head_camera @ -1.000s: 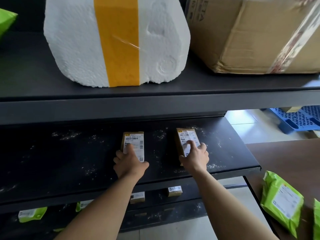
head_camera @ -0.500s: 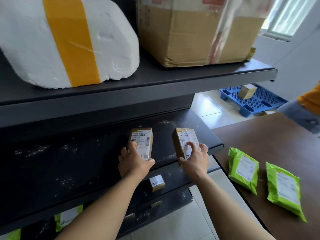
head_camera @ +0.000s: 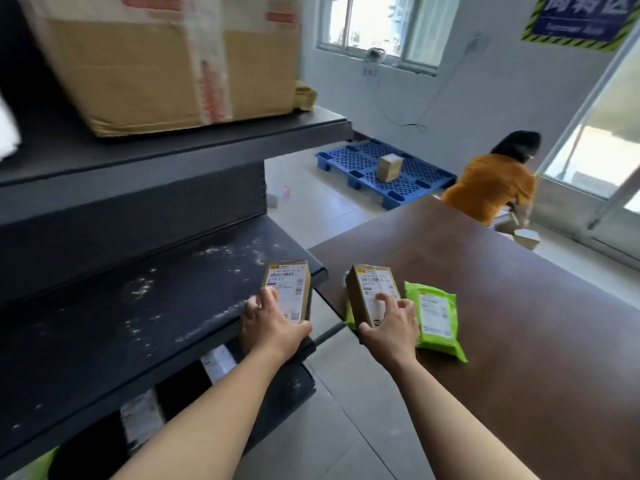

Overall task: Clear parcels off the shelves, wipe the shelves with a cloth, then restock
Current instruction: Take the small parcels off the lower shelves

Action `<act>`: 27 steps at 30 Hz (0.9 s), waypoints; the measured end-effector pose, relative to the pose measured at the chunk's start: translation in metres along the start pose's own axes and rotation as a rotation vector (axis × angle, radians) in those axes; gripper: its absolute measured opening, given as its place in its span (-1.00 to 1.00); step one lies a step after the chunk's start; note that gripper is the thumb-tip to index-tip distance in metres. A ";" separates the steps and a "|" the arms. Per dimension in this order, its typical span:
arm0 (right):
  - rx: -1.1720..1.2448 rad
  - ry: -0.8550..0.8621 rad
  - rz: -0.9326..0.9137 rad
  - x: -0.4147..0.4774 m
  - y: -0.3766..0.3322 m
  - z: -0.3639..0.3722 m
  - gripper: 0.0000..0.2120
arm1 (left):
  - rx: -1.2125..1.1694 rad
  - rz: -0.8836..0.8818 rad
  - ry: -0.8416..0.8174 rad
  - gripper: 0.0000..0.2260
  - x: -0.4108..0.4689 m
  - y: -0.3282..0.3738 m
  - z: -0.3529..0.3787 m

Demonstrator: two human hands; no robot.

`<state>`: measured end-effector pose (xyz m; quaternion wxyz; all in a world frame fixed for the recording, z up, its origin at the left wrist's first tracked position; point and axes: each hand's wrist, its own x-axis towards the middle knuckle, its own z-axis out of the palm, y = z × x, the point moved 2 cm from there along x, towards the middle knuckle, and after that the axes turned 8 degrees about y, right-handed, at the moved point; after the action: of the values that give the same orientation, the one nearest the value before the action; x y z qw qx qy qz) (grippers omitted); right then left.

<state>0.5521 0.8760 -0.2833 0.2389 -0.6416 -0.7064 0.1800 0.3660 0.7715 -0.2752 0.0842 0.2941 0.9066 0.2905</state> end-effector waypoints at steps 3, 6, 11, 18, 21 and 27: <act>0.010 0.026 0.062 0.016 0.048 -0.029 -0.39 | -0.002 0.034 -0.052 -0.36 -0.022 0.043 0.033; -0.021 0.052 0.128 0.032 0.097 -0.056 -0.39 | -0.013 0.067 -0.113 -0.35 -0.045 0.086 0.066; -0.047 0.073 0.208 0.048 0.170 -0.095 -0.40 | -0.007 0.138 -0.216 -0.34 -0.082 0.148 0.121; -0.097 0.096 0.317 0.059 0.258 -0.134 -0.41 | 0.016 0.245 -0.320 -0.32 -0.130 0.218 0.189; -0.124 0.095 0.389 0.060 0.297 -0.145 -0.40 | 0.058 0.286 -0.366 -0.32 -0.153 0.245 0.220; -0.182 0.088 0.459 0.062 0.351 -0.151 -0.40 | 0.121 0.330 -0.450 -0.30 -0.181 0.269 0.269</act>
<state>0.9221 0.9685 -0.3493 0.1638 -0.8112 -0.5444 0.1370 0.7304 0.9713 -0.3434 0.2173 0.4994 0.8206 0.1732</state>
